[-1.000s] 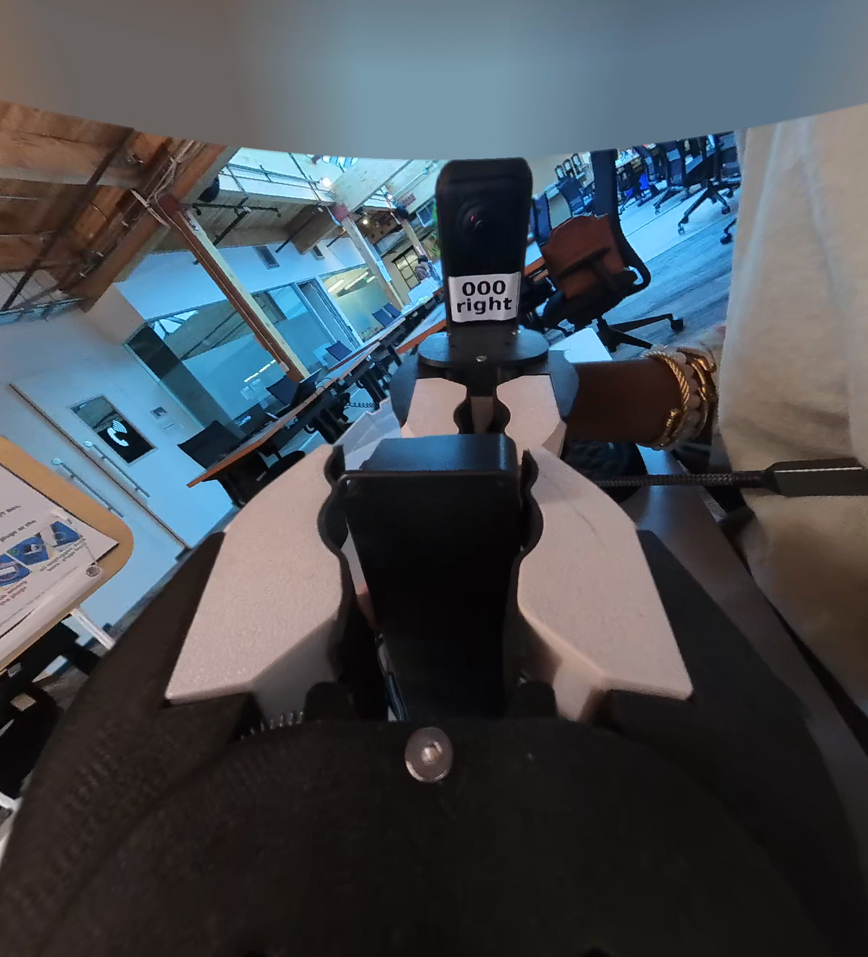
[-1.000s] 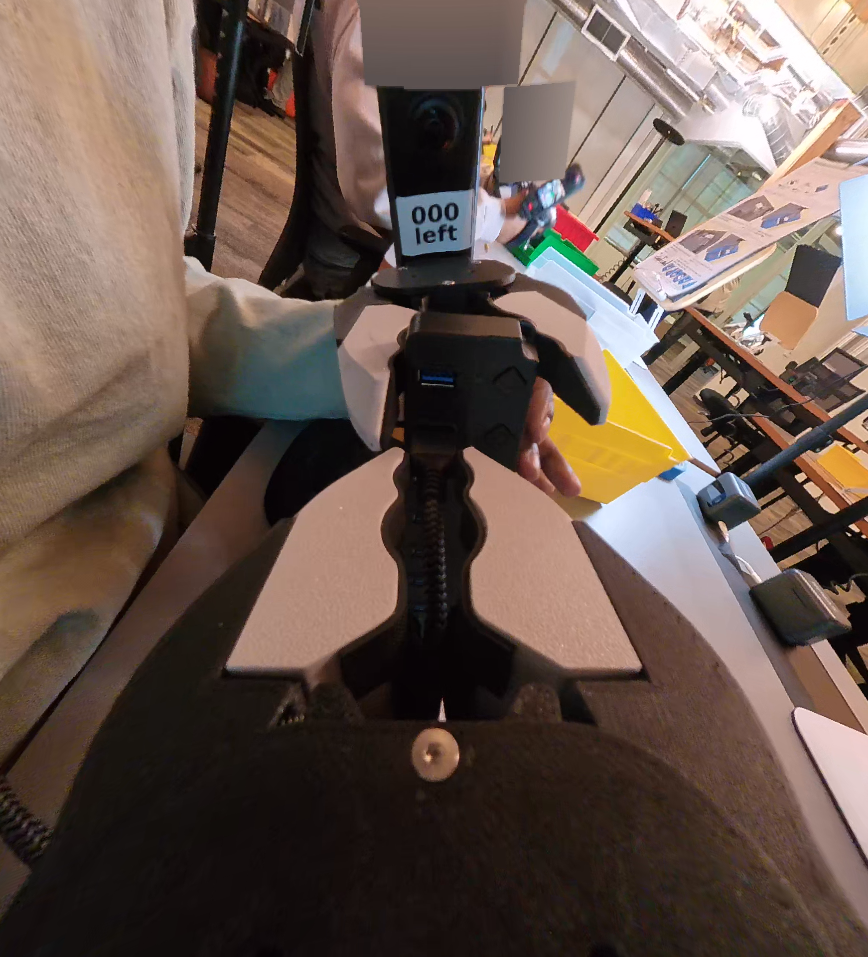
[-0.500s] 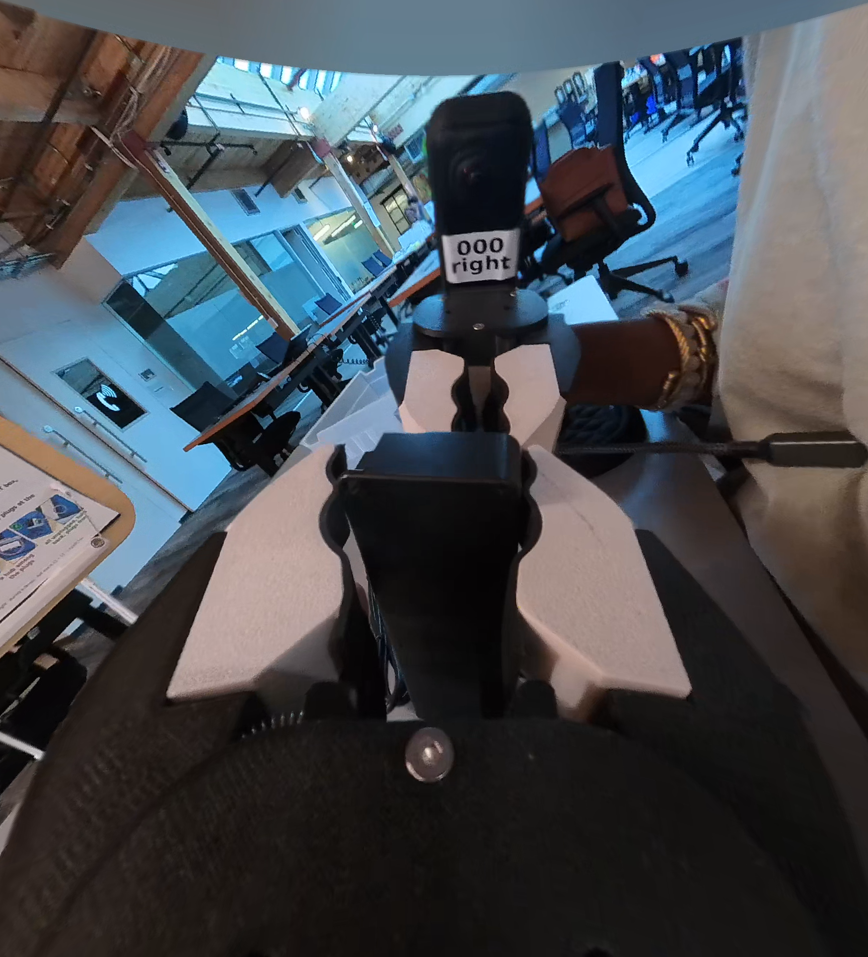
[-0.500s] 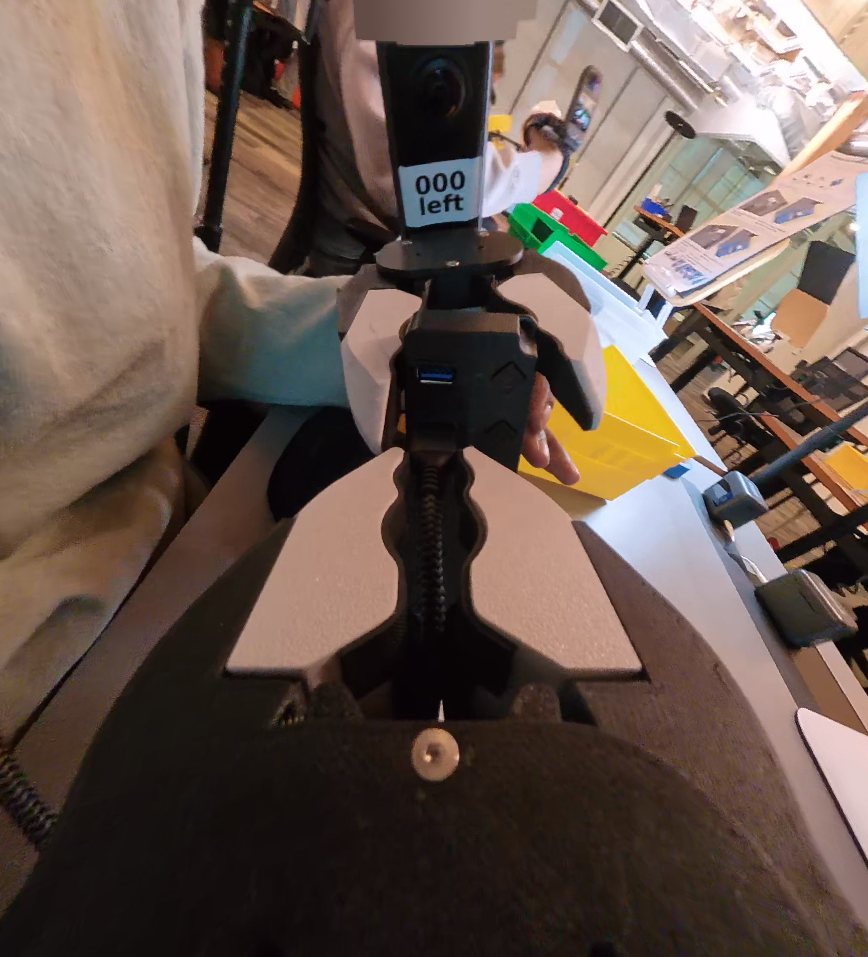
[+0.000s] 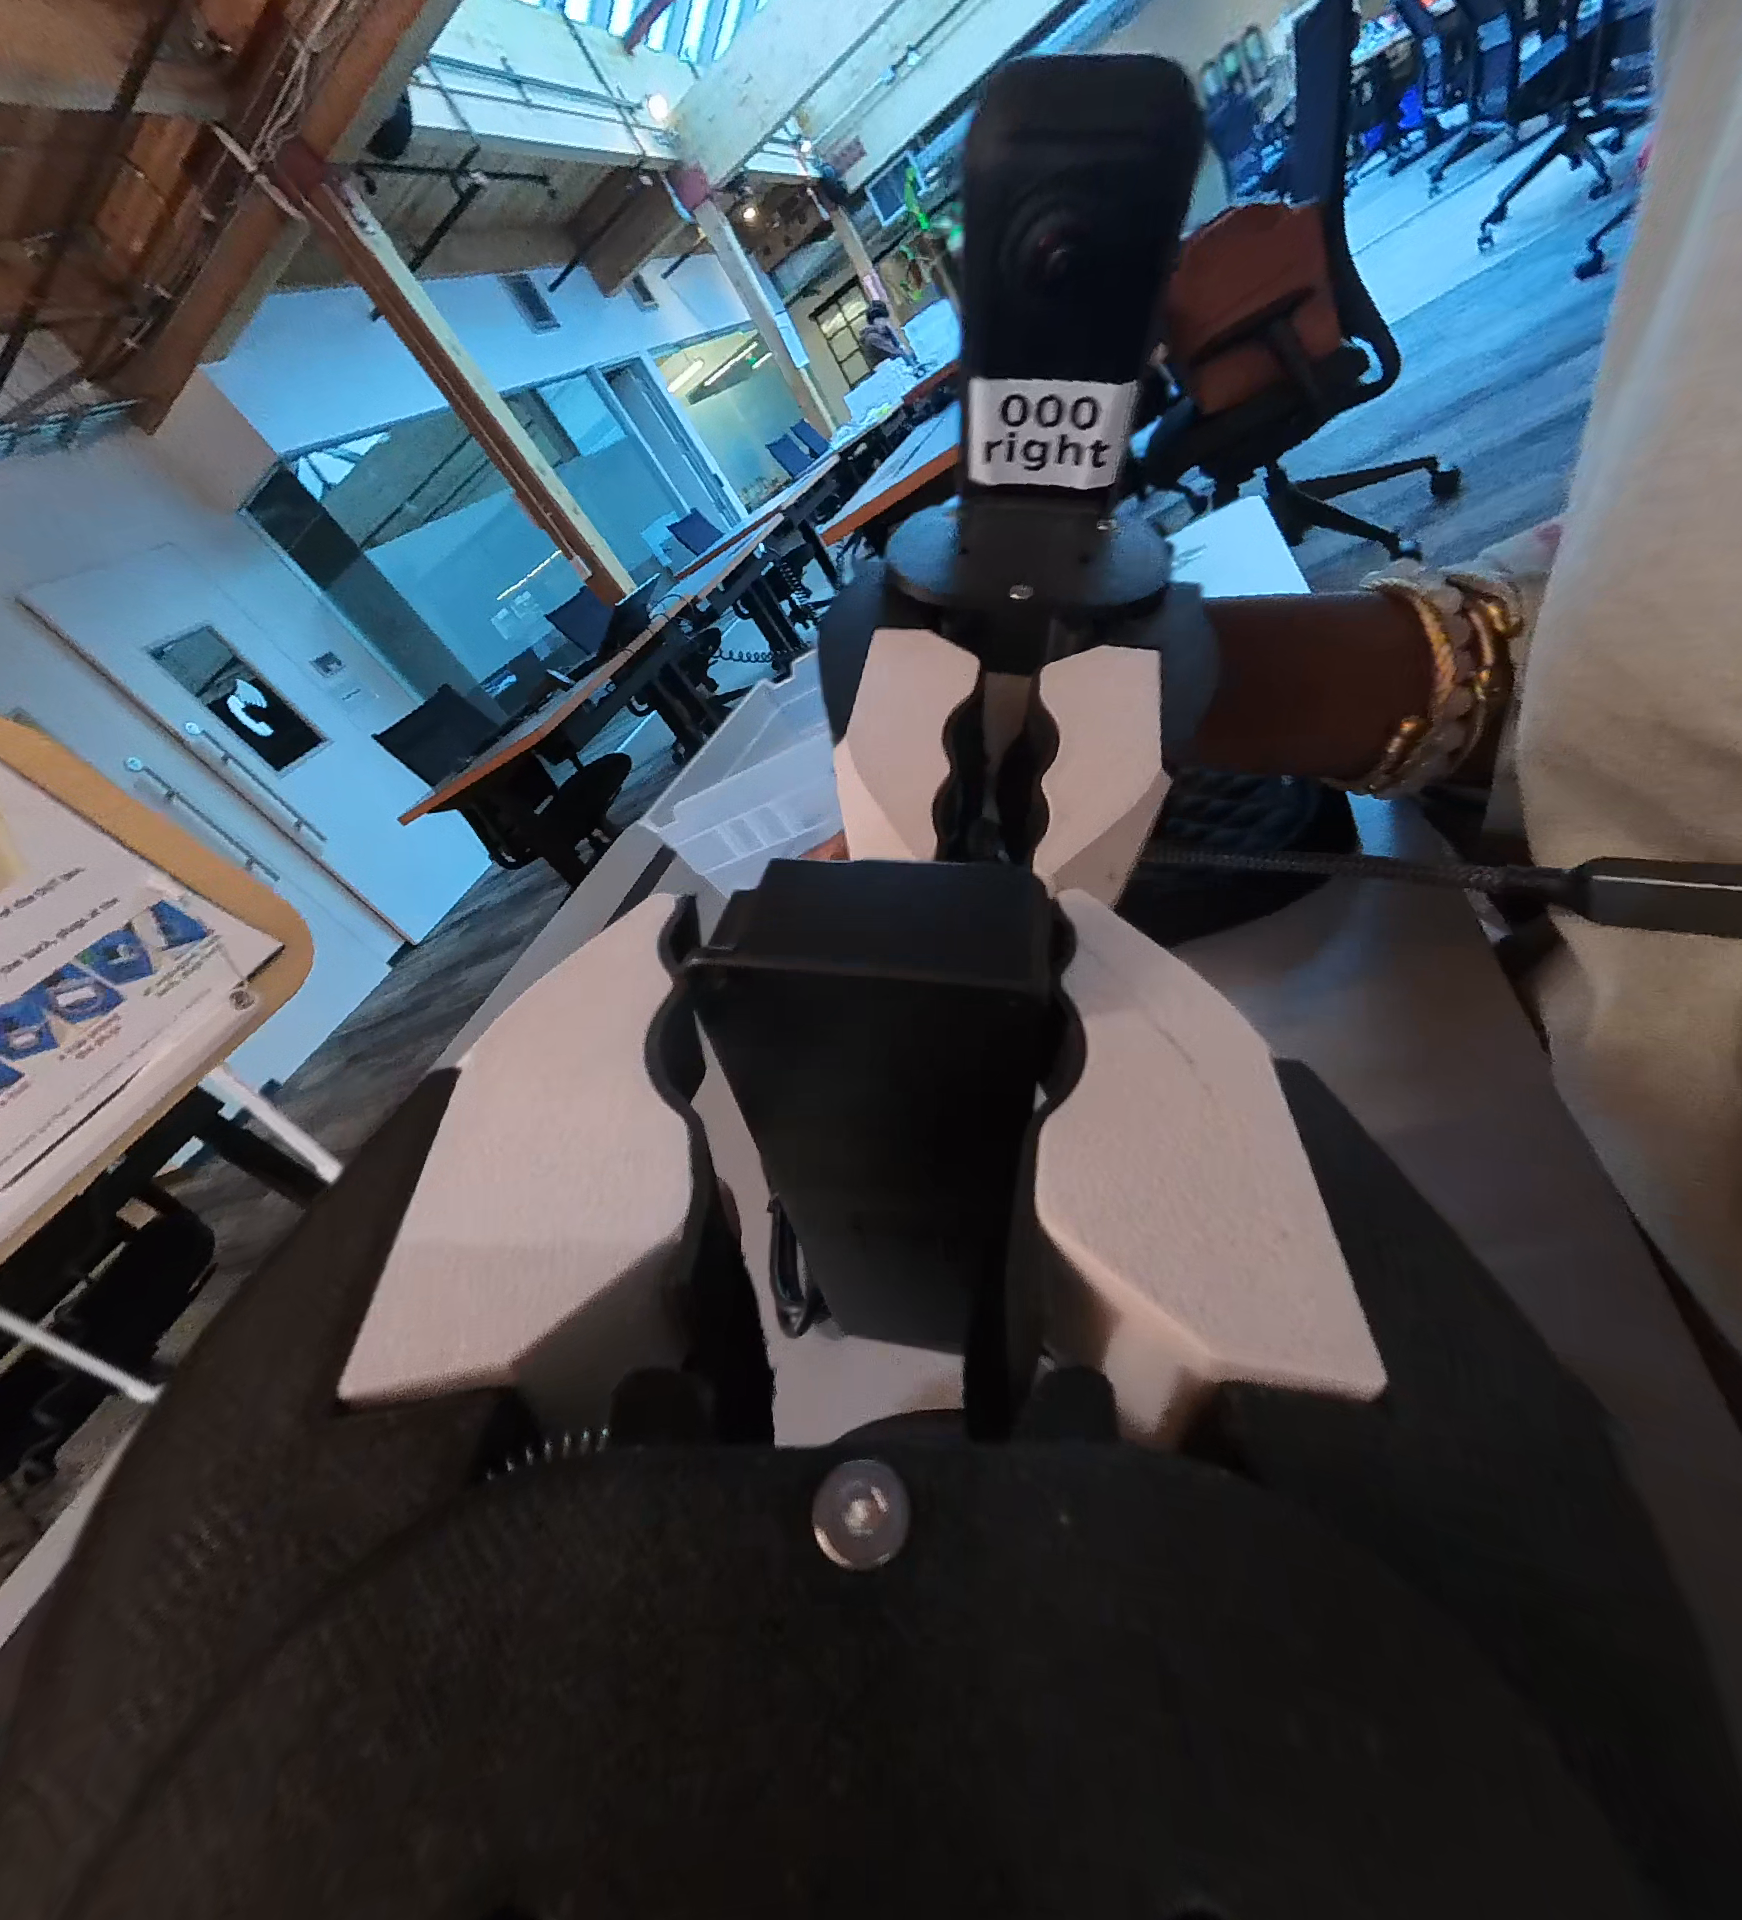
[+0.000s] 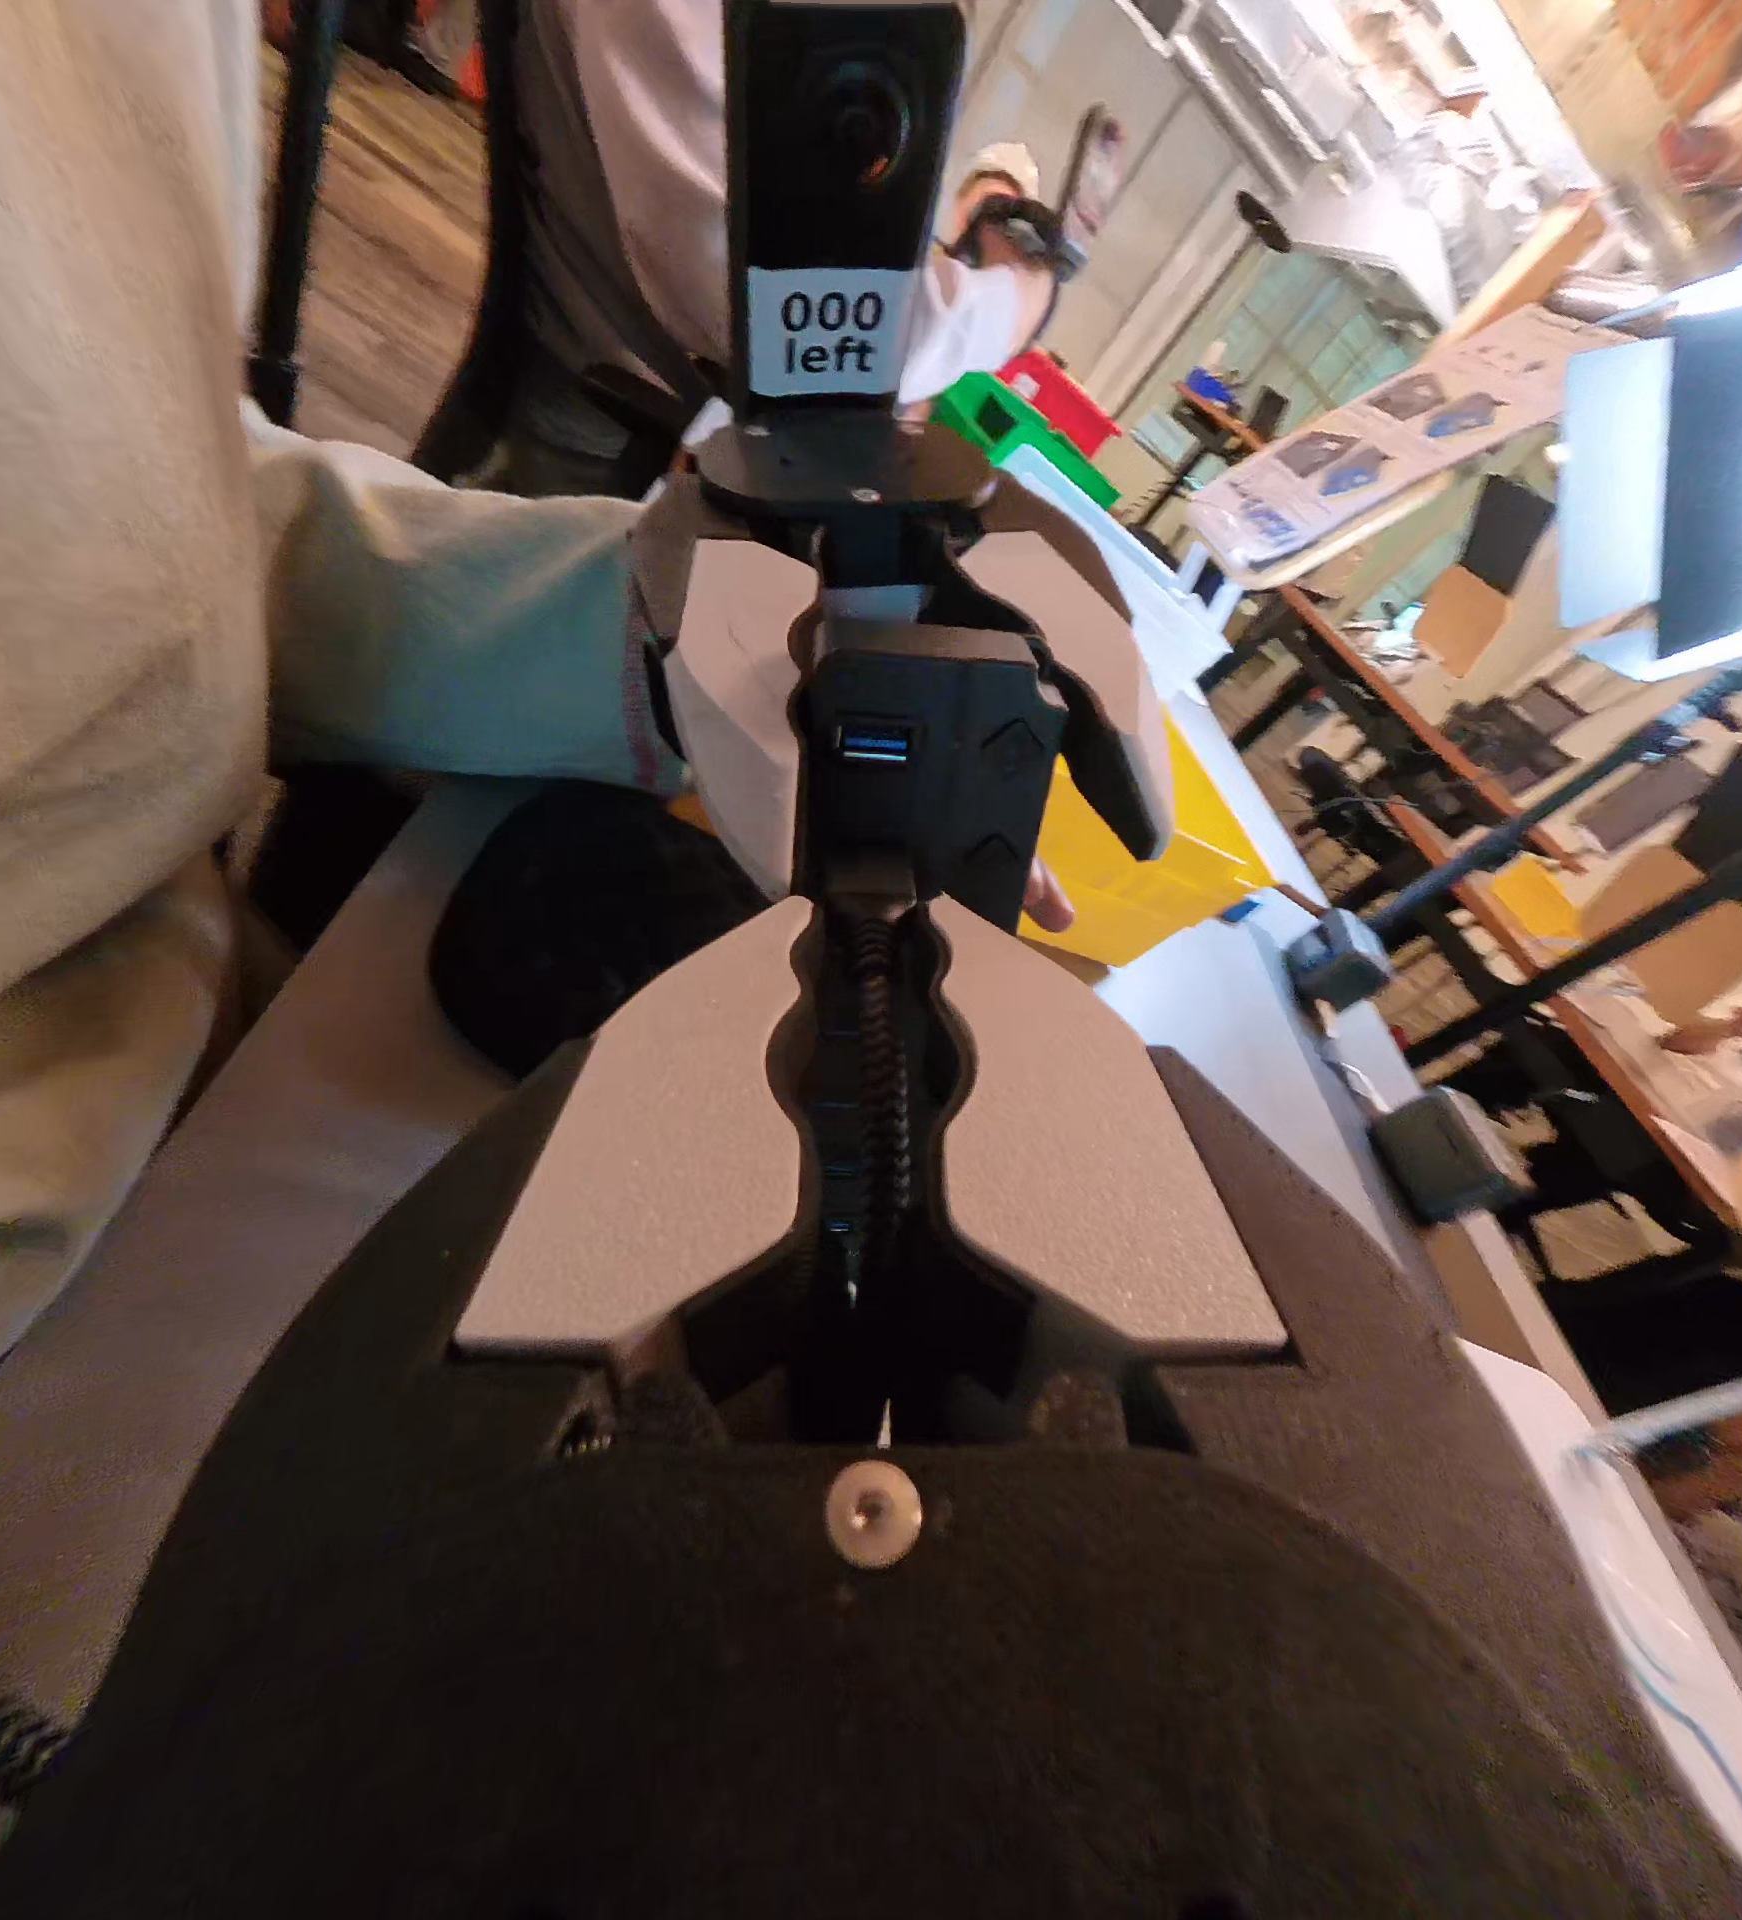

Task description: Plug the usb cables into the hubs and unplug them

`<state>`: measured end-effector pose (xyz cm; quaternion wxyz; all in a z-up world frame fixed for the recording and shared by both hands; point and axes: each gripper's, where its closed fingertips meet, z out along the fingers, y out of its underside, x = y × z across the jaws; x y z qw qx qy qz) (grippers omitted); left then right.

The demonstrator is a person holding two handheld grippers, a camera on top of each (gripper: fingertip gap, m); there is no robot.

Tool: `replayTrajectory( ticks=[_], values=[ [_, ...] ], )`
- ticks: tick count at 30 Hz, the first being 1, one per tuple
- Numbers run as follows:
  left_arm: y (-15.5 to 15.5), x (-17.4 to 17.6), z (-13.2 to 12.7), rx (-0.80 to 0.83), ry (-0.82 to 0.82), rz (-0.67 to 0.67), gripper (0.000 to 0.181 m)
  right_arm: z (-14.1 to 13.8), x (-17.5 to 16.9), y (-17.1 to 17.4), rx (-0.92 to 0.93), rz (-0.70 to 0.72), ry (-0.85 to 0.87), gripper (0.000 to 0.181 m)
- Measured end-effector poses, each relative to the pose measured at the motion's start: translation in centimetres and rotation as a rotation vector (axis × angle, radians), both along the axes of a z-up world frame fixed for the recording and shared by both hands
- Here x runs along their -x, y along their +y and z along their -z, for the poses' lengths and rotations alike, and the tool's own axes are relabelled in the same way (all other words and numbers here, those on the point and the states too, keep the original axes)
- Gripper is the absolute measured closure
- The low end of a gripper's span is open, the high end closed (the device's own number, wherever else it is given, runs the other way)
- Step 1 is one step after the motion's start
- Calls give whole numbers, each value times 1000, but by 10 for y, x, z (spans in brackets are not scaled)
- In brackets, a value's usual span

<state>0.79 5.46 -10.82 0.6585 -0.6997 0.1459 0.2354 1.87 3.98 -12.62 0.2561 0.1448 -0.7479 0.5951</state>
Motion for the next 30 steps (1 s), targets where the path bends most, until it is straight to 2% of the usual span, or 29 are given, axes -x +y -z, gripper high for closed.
replayTrajectory(
  ticks=[2,4,11,13,17,19,22,25,30],
  values=[
    [-5,9,-3,-24,-29,-47,120,-3,6,-1,19,73,38,166],
    [-8,8,2,-1,-26,-36,123,3,4,-2,4,85,53,166],
    [3,-11,11,80,66,41,123,10,-11,8,-2,-116,-81,166],
    [3,-6,10,78,47,16,123,8,-5,8,15,-81,-67,166],
    [-2,11,6,57,-27,-102,123,4,5,7,29,82,39,168],
    [-1,8,8,56,-45,-107,123,6,3,9,25,90,43,167],
    [3,2,7,65,-55,-95,124,5,-4,16,18,25,4,172],
    [7,-12,5,59,-14,-4,124,5,-15,19,-15,-89,-38,172],
    [6,-12,4,49,-30,2,124,4,-14,18,-36,-114,-20,173]
  ],
)
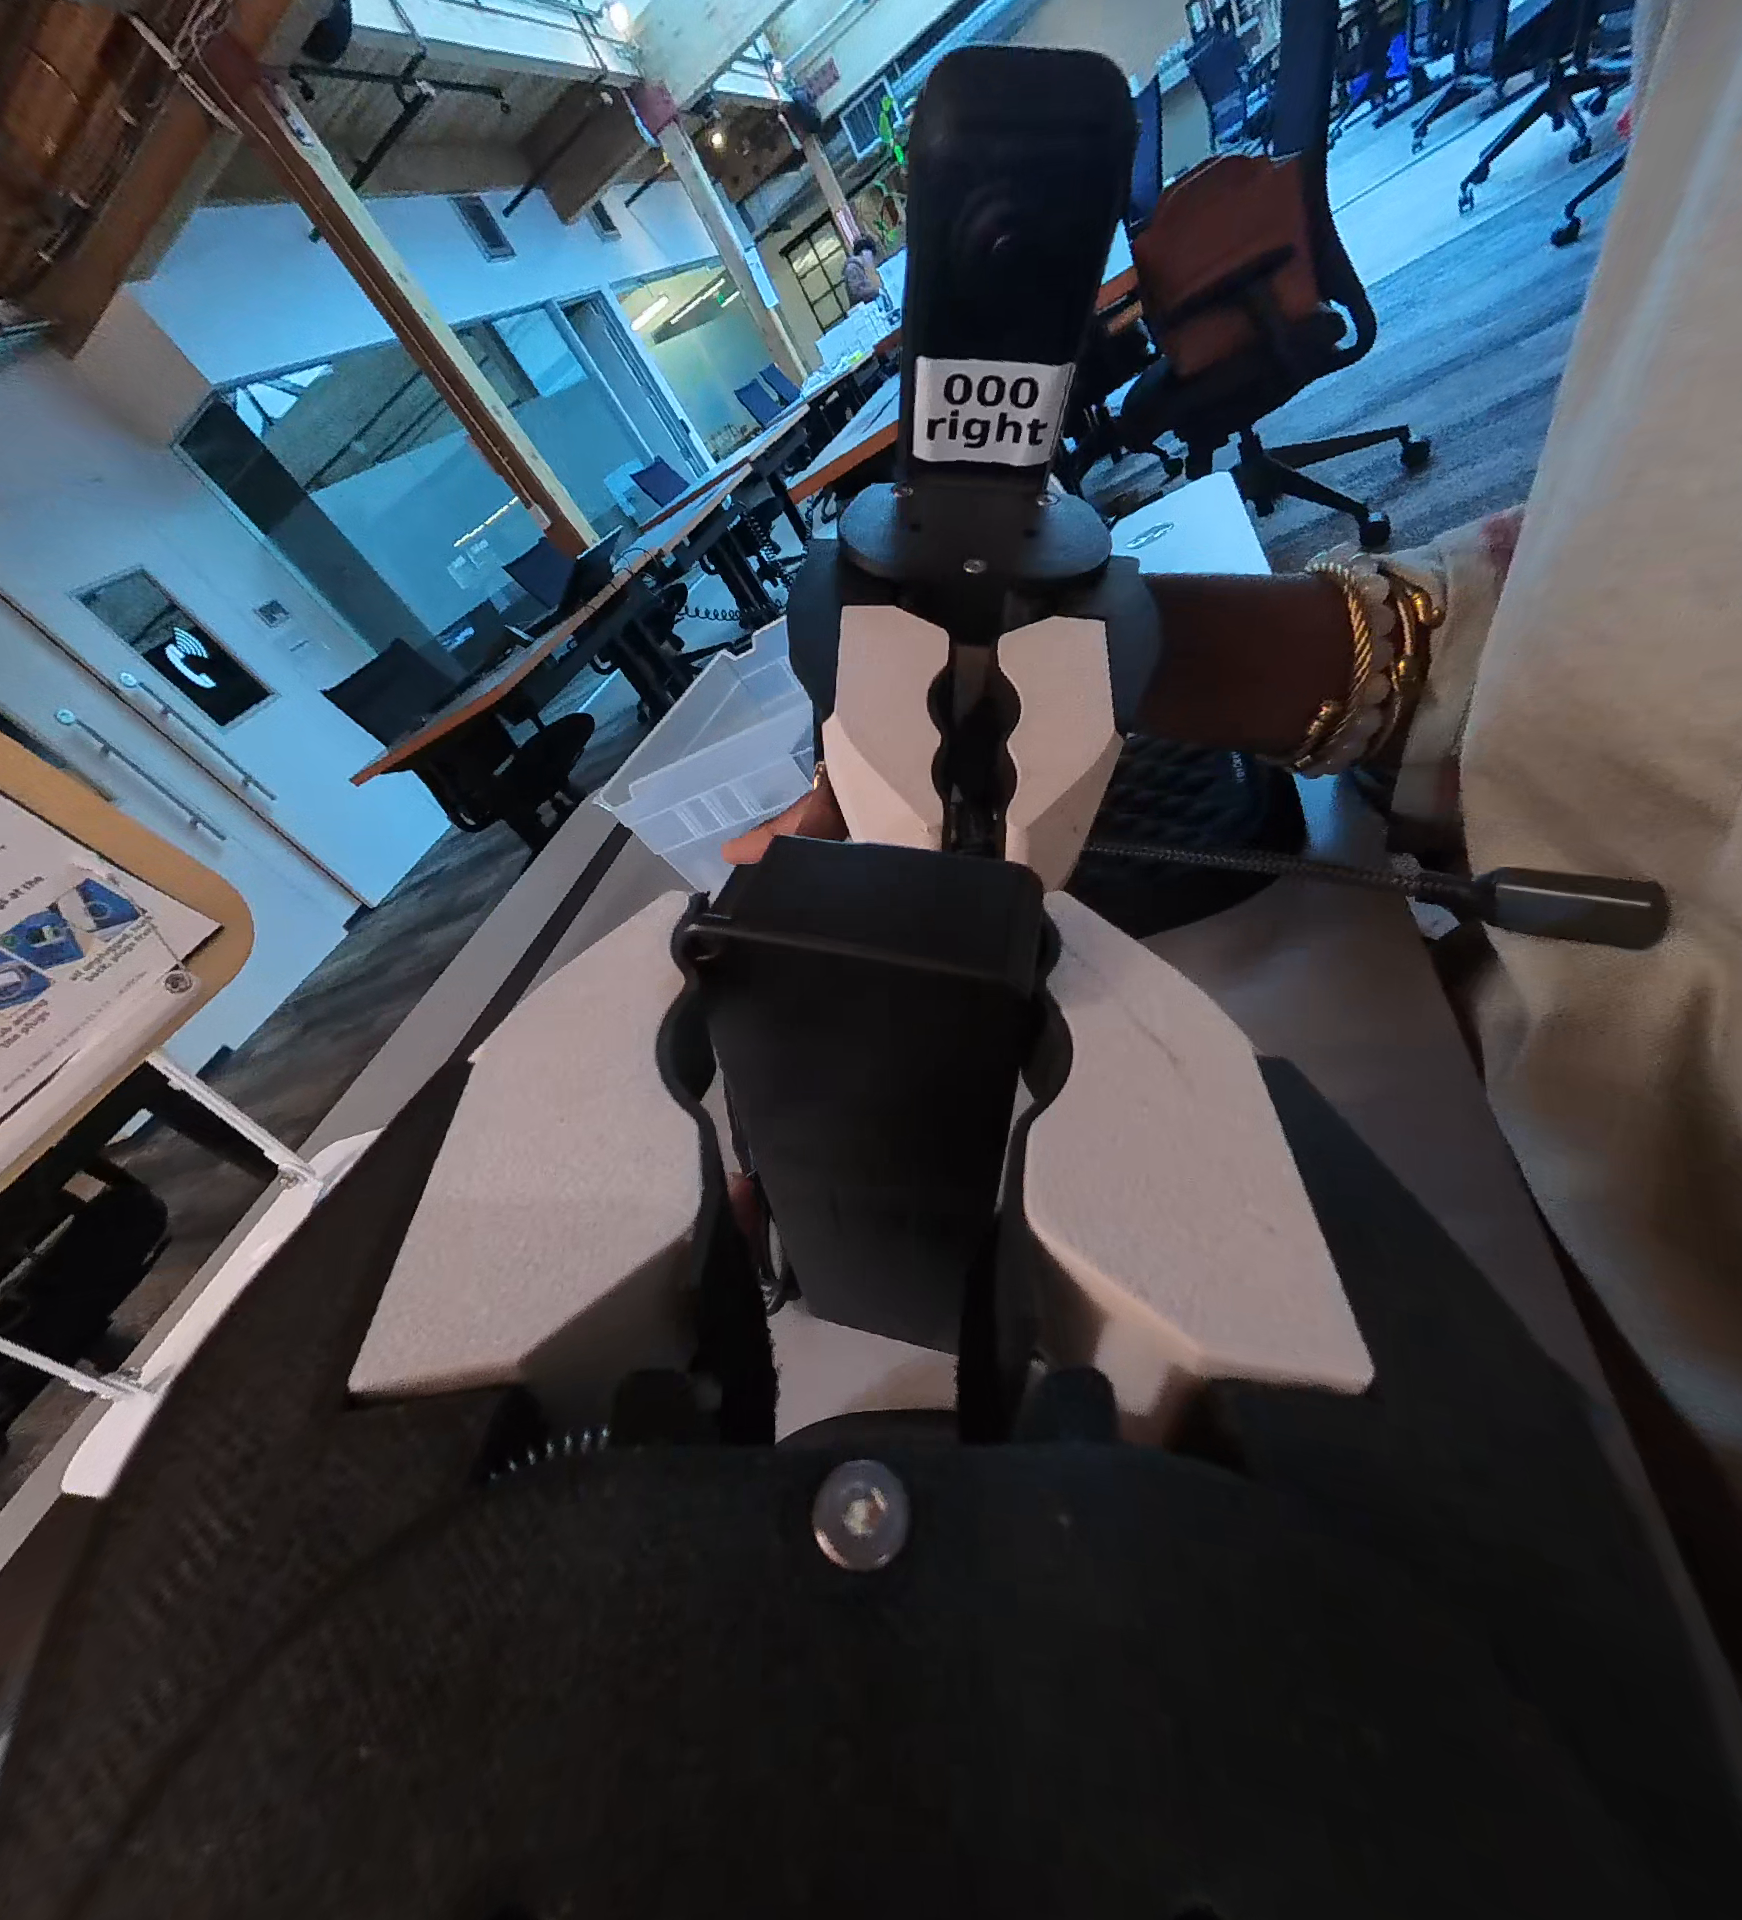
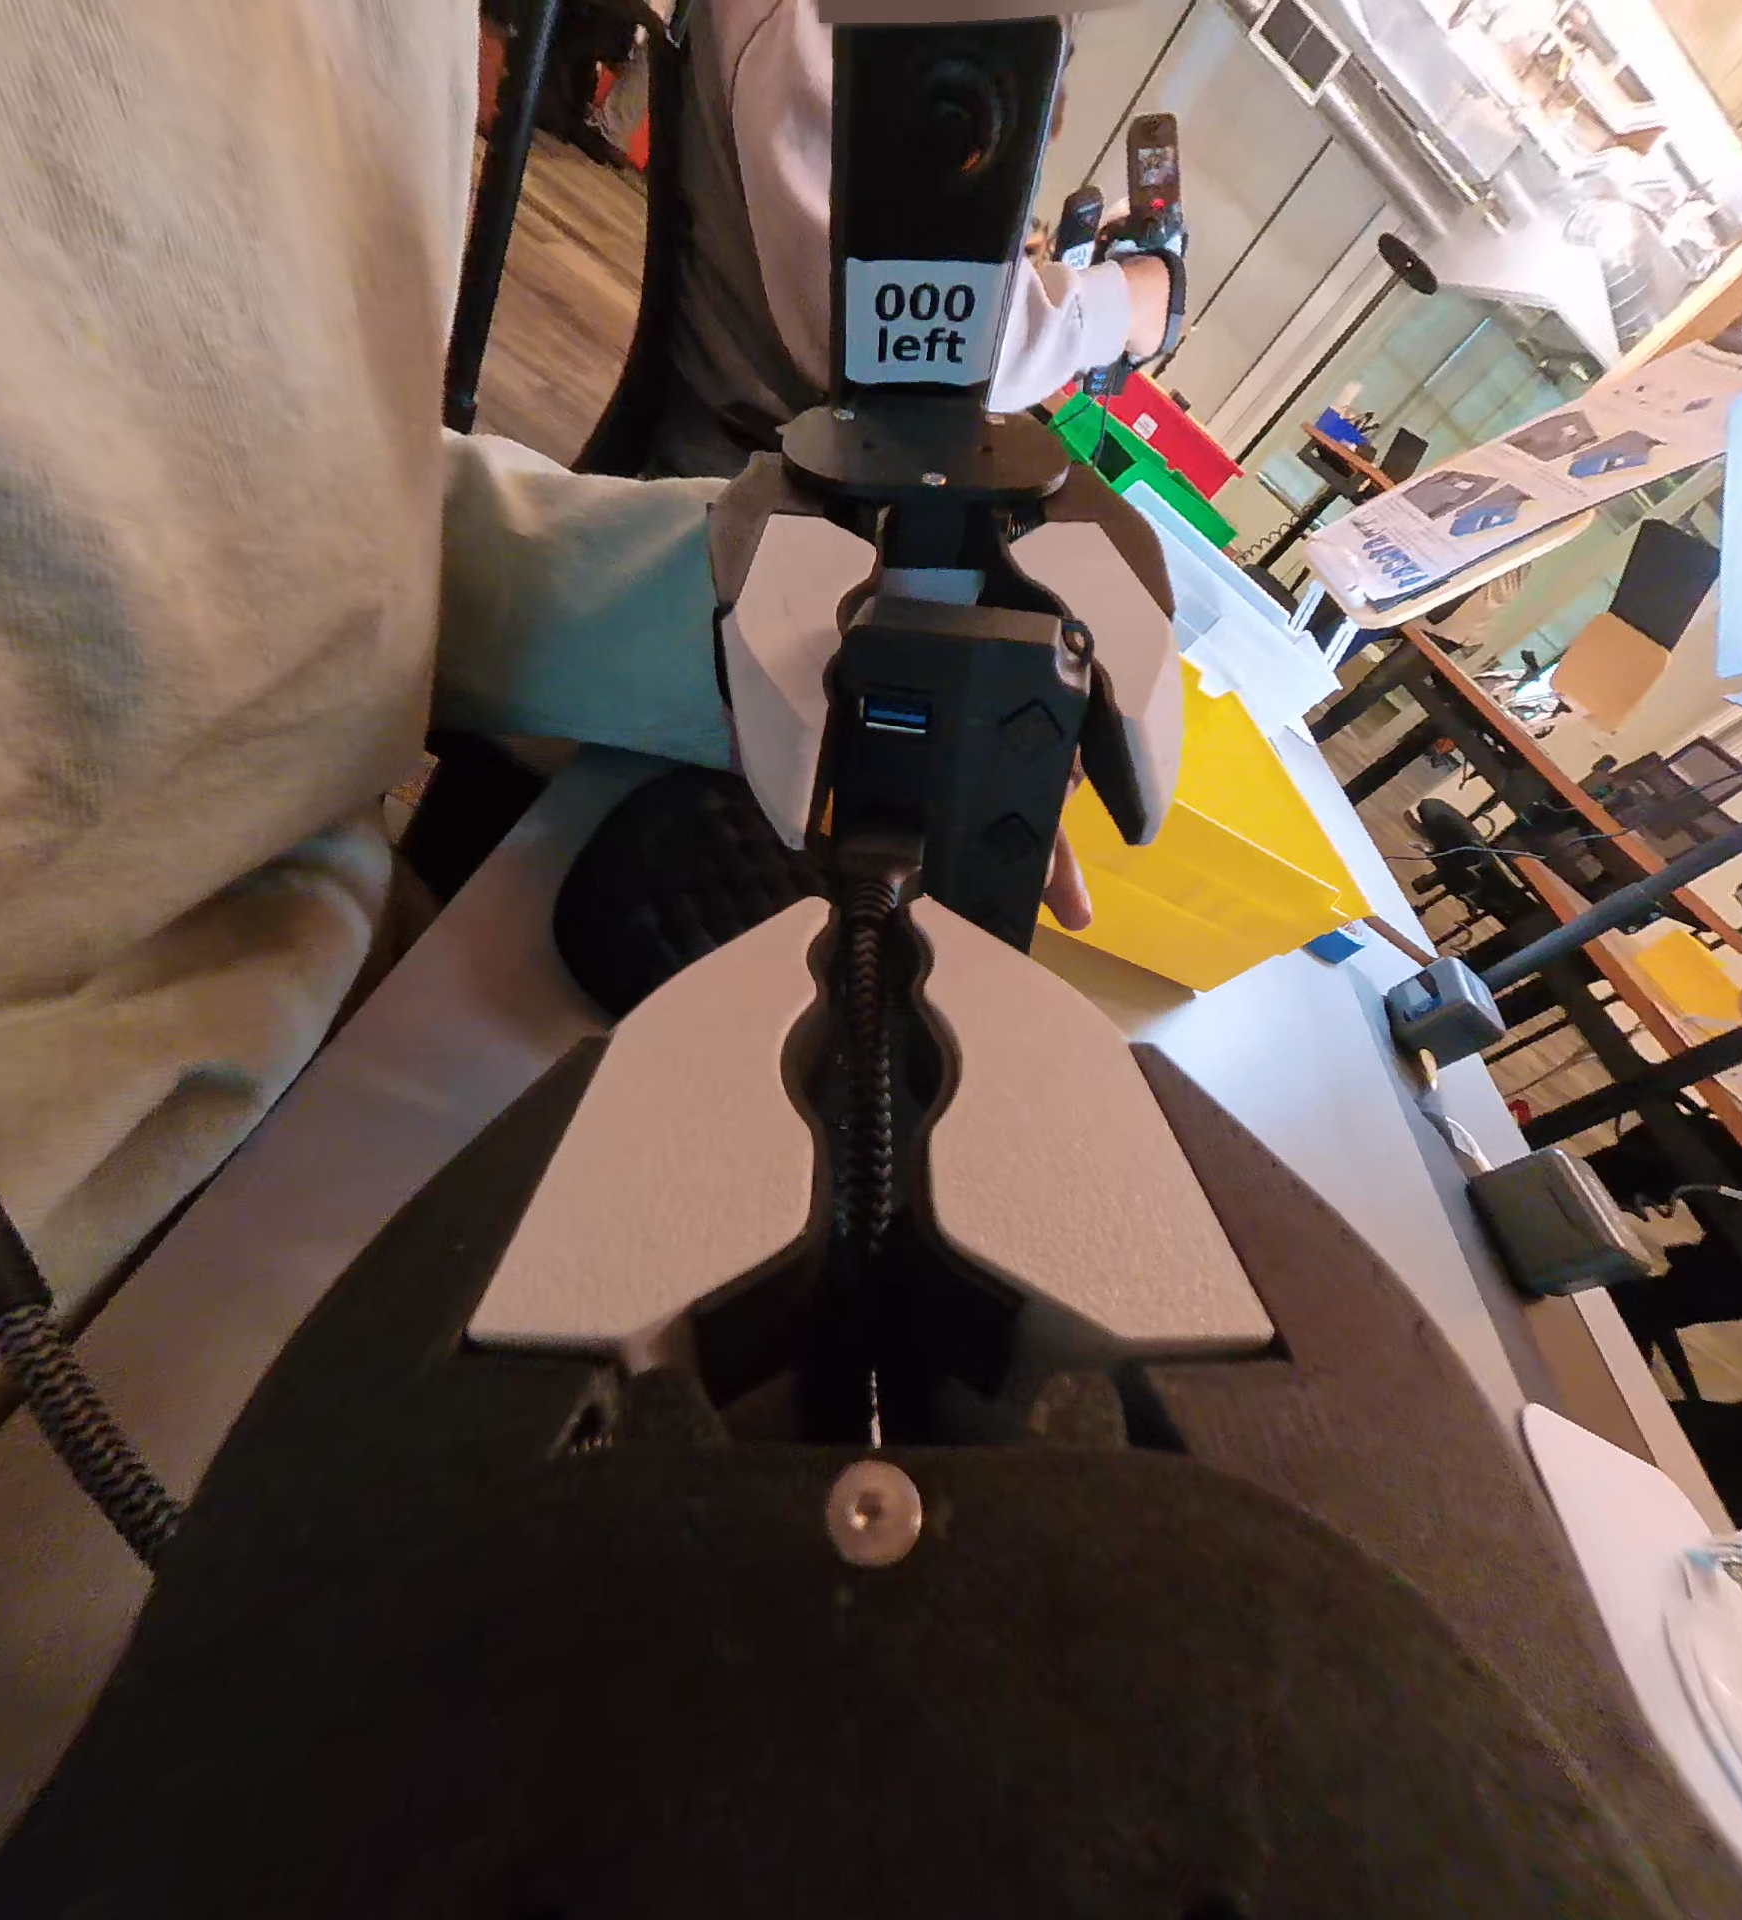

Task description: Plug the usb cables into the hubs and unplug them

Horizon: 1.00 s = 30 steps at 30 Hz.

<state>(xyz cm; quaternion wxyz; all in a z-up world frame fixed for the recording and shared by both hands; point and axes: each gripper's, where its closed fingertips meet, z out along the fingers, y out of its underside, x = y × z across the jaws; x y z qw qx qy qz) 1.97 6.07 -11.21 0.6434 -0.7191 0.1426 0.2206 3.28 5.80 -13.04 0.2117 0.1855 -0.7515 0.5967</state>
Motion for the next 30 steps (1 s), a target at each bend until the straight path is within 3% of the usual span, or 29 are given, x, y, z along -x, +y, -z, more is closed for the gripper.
replayTrajectory(
  ticks=[4,6,8,15,23,30],
  values=[
    [-3,-18,1,-21,19,140,124,2,-9,2,41,-83,-83,173],
    [-1,-23,-4,-64,56,186,109,3,-13,0,50,-122,-105,173],
    [1,-27,-4,-68,57,239,121,1,-10,1,60,-114,-103,173],
    [-5,-8,5,41,32,77,124,2,0,2,53,42,-35,172],
    [-4,-20,14,141,83,135,126,7,-8,5,-30,-60,-37,173],
    [-8,-13,14,155,62,67,126,7,-5,4,-25,50,-23,173]
  ],
)
